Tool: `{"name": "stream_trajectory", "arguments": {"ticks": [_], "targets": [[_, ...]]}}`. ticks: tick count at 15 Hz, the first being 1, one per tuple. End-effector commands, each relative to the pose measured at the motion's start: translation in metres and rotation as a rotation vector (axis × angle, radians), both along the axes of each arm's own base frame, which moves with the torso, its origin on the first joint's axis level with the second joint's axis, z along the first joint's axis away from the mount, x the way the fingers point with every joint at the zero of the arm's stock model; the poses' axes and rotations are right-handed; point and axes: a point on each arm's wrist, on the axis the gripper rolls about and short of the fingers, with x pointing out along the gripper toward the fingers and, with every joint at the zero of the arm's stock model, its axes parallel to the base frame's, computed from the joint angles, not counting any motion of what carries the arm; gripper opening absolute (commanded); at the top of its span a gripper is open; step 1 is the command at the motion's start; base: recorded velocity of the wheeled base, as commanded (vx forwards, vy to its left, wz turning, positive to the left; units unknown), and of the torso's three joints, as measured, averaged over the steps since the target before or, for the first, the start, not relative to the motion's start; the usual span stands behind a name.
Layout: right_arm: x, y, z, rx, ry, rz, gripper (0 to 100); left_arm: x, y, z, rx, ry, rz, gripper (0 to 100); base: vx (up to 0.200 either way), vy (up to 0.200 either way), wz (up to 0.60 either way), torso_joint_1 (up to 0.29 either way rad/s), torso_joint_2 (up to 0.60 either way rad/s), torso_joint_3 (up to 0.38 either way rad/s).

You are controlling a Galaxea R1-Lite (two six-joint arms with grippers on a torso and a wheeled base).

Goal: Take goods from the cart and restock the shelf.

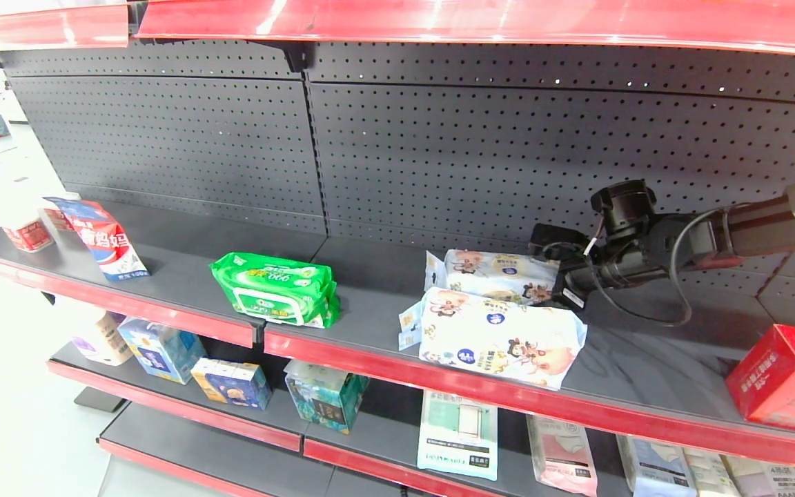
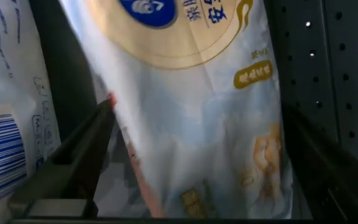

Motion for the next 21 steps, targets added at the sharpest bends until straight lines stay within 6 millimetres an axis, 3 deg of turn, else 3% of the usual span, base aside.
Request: {"name": "stream_trajectory", "arguments": {"ticks": [1,14,21], "targets": [[-0.001,-0.003,0.004,0.004,-0.007,-0.009,100,0.000,0.000,0.000,0.000,0.001,0.000,100,0.000,0.000,0.00,0.000,0.00,0.000],[0.000,-0.035,0.006,0.014,-0.004,-0.094,100,0.000,0.000,0.000,0.000,0.001,0.000,100,0.000,0.000,0.00,0.000,0.00,0.000],[-0.005,-0.036,0.003,0.017,0.016,-0.092,100,0.000,0.000,0.000,0.000,0.001,0.000,100,0.000,0.000,0.00,0.000,0.00,0.000]]}}
